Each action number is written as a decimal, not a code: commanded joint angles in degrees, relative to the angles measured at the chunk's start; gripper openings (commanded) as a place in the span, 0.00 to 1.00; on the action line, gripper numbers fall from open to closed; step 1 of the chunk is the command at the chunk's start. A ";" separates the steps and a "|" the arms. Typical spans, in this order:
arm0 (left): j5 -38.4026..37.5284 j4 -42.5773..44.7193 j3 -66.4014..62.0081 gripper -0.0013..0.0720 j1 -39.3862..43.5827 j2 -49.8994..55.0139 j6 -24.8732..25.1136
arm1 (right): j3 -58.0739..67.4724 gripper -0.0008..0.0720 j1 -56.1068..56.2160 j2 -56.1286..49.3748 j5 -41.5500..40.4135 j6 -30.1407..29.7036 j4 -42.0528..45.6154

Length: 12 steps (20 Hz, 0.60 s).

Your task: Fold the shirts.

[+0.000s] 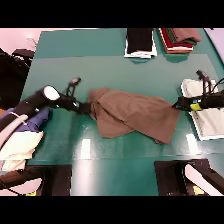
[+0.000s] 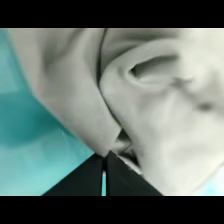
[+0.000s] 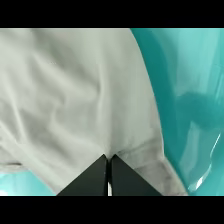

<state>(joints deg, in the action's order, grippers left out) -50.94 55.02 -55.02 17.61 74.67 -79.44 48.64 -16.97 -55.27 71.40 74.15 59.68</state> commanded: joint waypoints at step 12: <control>-1.62 9.57 -51.87 0.05 -15.63 -30.75 0.55 | 43.58 0.03 -0.02 17.05 1.79 2.14 0.52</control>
<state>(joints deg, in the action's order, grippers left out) -52.73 62.98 -97.56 2.72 48.07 -79.40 84.88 -16.95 -41.06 73.30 74.67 59.90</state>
